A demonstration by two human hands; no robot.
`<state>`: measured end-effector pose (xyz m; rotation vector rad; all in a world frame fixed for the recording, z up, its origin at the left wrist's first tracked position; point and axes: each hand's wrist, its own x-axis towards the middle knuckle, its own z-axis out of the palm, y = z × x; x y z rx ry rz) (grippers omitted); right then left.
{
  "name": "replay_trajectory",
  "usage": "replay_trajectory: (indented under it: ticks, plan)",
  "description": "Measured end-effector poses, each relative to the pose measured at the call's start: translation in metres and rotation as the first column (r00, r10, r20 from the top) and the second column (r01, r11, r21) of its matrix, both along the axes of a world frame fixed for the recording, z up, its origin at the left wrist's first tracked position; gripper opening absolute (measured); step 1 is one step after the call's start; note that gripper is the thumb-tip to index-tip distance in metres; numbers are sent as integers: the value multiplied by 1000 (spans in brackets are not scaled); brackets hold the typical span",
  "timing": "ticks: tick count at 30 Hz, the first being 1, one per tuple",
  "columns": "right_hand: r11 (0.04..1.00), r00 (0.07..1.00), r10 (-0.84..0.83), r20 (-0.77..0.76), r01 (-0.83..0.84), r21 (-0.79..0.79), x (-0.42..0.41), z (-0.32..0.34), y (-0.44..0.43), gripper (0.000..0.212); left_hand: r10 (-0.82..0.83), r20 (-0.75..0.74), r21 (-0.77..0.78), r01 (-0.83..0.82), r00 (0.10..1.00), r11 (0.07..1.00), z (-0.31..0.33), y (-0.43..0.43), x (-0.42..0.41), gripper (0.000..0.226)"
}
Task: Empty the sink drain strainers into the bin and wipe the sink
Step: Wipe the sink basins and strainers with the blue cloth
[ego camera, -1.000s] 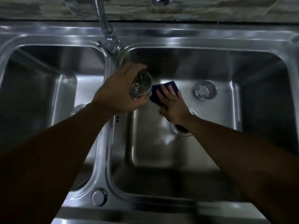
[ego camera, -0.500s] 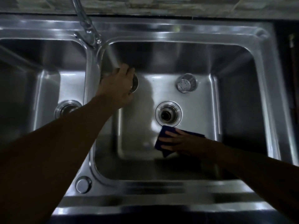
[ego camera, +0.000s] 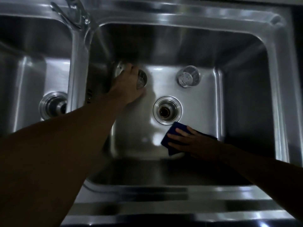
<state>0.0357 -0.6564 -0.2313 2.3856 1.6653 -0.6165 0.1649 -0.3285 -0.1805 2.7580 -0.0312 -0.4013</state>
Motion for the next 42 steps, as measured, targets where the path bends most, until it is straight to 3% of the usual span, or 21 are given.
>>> replay_trajectory:
  ticks: [4,9,14,18,20,22,25,28,30,32,34,38,40,42]
  plan:
    - [991,999,42,-19,-39,125,1,-2,75,73,-29,8,76,28,1000,997,10,2,-1,104]
    - [998,991,-5,-131,12,55,-7,9,168,74,-30,99,152,15,995,988,56,11,-20,81]
    - [1000,993,16,-121,-19,-20,9,13,96,76,-144,144,179,117,979,977,99,14,-63,76]
    - [949,945,-287,-155,259,-182,2,33,-3,68,-21,-71,71,26,997,997,111,19,-109,79]
    - [869,871,-447,-205,367,-332,3,51,-29,75,-53,-158,94,68,986,993,113,17,-130,76]
    - [709,683,-680,-267,521,-476,6,76,-27,77,-76,-208,44,87,975,995,117,9,-147,73]
    - [540,426,-840,-335,714,-445,7,117,-2,62,-94,-269,-39,87,958,995,128,-6,-167,71]
    - [489,277,-780,-562,830,-269,2,158,24,58,-127,-274,-73,111,953,991,142,-18,-174,76]
    - [376,170,-713,-681,911,-167,-7,187,40,58,-184,-252,-143,151,950,978,156,-26,-174,85]
    - [291,105,-646,-756,949,-117,-14,213,54,53,-284,-194,-232,238,939,943,168,-32,-173,93]
    - [225,50,-577,-815,969,-100,-22,235,63,48,-400,-100,-217,372,911,903,178,-36,-172,92]
    - [97,-15,-515,-857,993,-75,-41,265,61,39,-523,223,-123,556,823,822,198,-38,-165,40]
    - [45,-45,-481,-875,996,-77,-53,270,54,36,-543,207,-134,573,814,809,213,-45,-162,25]
    - [18,-67,-432,-900,996,-83,-68,269,49,39,-577,117,-111,588,809,802,225,-55,-162,27]
